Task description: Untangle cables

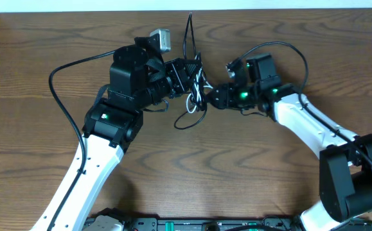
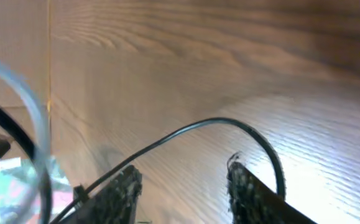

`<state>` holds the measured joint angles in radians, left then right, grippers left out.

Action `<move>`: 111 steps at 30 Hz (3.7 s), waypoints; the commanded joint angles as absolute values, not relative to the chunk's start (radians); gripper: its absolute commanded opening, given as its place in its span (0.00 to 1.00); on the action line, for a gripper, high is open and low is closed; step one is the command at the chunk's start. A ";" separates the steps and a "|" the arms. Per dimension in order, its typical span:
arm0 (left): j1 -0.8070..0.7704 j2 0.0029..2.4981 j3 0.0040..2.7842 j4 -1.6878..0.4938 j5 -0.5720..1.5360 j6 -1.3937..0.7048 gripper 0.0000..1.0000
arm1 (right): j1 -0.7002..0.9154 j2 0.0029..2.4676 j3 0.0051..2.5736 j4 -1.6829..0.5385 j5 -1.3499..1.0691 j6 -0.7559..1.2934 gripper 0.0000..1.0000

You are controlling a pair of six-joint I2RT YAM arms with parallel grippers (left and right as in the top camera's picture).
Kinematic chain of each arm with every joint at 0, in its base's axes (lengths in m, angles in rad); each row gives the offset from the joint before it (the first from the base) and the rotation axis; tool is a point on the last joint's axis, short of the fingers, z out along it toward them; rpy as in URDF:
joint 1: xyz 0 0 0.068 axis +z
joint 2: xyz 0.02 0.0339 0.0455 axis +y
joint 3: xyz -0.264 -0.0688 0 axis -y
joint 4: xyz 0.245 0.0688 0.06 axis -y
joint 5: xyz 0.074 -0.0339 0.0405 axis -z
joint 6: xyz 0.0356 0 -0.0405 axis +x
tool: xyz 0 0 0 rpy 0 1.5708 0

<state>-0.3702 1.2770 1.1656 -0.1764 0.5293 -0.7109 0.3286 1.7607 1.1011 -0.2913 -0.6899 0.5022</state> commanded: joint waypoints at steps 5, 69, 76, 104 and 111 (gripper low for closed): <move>-0.372 1.274 1.186 -0.162 0.530 -0.715 0.07 | 0.208 1.762 1.113 -0.416 -0.831 0.276 0.11; -0.341 1.391 1.186 -0.073 0.685 -0.852 0.07 | 0.324 1.639 1.112 -0.140 -1.207 0.113 0.52; -0.344 1.391 1.186 -0.073 0.685 -0.867 0.07 | 0.394 1.639 1.112 -0.115 -1.089 0.153 0.50; -0.344 1.392 1.186 -0.327 0.500 -0.779 0.24 | 0.365 1.639 1.112 -0.284 -0.797 0.381 0.01; -0.344 1.411 1.186 -0.505 0.480 -0.563 0.35 | 0.331 1.636 1.112 -0.447 -0.689 0.381 0.01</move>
<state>-0.3431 1.4044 1.1675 -0.4690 0.5156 -0.7025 0.3550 1.6489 1.1042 -0.4168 -0.7612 0.3714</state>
